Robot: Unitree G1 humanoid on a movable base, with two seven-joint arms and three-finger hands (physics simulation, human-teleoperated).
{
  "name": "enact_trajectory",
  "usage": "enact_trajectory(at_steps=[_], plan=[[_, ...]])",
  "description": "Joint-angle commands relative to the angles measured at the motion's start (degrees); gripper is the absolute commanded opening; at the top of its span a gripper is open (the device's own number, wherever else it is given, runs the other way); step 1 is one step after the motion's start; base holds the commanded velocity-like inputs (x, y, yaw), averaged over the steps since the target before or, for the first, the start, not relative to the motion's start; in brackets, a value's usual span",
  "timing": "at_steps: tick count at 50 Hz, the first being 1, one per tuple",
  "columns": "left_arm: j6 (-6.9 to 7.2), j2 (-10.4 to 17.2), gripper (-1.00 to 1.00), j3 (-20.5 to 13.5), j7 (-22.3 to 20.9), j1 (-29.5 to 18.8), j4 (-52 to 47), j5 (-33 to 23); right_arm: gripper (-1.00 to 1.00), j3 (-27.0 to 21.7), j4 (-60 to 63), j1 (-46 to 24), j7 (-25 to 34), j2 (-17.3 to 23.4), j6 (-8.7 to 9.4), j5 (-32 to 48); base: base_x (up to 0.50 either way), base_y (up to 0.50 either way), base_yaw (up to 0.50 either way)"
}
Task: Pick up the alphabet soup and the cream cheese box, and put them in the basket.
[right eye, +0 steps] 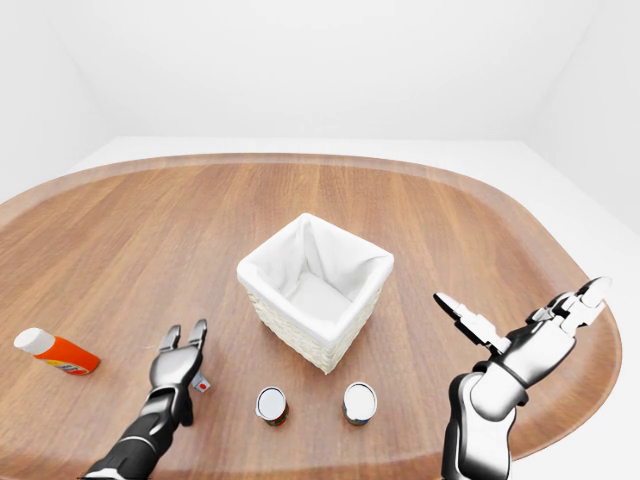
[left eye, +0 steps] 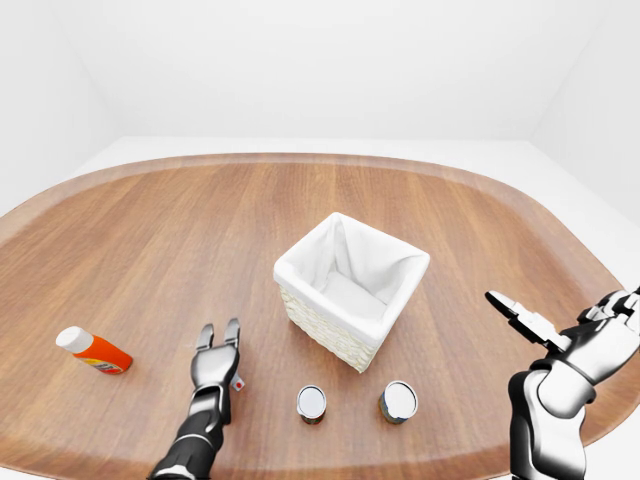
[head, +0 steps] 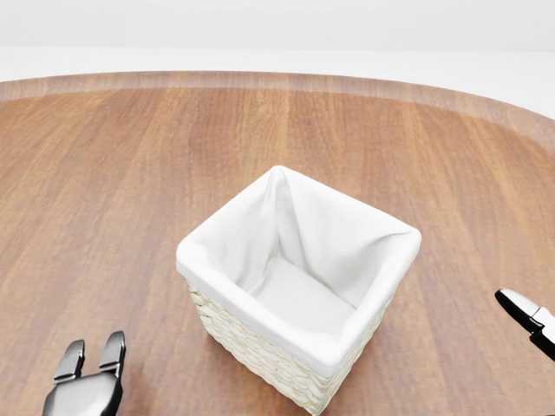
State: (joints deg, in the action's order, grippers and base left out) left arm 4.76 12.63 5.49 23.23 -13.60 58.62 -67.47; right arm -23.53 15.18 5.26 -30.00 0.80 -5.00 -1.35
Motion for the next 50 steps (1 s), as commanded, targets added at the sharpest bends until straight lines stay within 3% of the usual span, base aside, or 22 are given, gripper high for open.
enact_trajectory(at_steps=[1, 14, 15, 16, 17, 18, 46, 50], plan=[[-1.7, -0.49, 1.0, 1.91, 2.76, -3.3, 13.42, 2.94, 1.0, -0.02, -0.01, 0.03, 0.0, 0.01, 0.0, -0.03, 0.0, 0.0, 0.0], [-2.46, -0.61, 1.0, 2.35, 3.3, -5.26, 17.95, 4.33, 1.0, 0.13, -0.37, -0.1, 0.0, -0.02, 0.0, 0.14, 0.0, 0.0, 0.0], [-2.44, -0.66, 0.84, 2.48, 3.06, -5.26, 18.18, 4.22, 1.0, 0.16, 0.01, 0.03, 0.0, -0.07, 0.0, 0.15, 0.0, 0.0, 0.0], [-2.33, -0.69, -0.11, 2.52, 3.08, -5.27, 18.26, 4.16, 1.0, 0.15, -0.22, -0.03, 0.0, -0.06, 0.0, 0.16, 0.0, 0.0, 0.0], [-2.19, -0.67, -0.44, 2.45, 3.28, -5.37, 18.26, 4.2, 1.0, 0.16, -0.85, -0.22, 0.0, 0.02, 0.0, 0.17, 0.0, 0.0, 0.0], [-2.13, -0.72, -1.0, 2.54, 2.98, -5.33, 18.48, 4.11, 1.0, 0.19, -0.76, -0.19, 0.0, 0.04, 0.0, 0.16, 0.0, 0.0, 0.0], [-2.39, 0.24, -1.0, 2.42, 6.0, -2.48, 18.57, 4.26, 1.0, 0.0, 0.0, 0.04, 0.0, -0.03, 0.0, 0.06, 0.0, 0.0, 0.0], [-1.86, 0.38, -1.0, 2.89, 6.77, -1.15, 16.68, 3.92, 1.0, 0.07, -0.91, -0.28, 0.0, 0.17, 0.0, 0.15, 0.0, 0.0, 0.0]])
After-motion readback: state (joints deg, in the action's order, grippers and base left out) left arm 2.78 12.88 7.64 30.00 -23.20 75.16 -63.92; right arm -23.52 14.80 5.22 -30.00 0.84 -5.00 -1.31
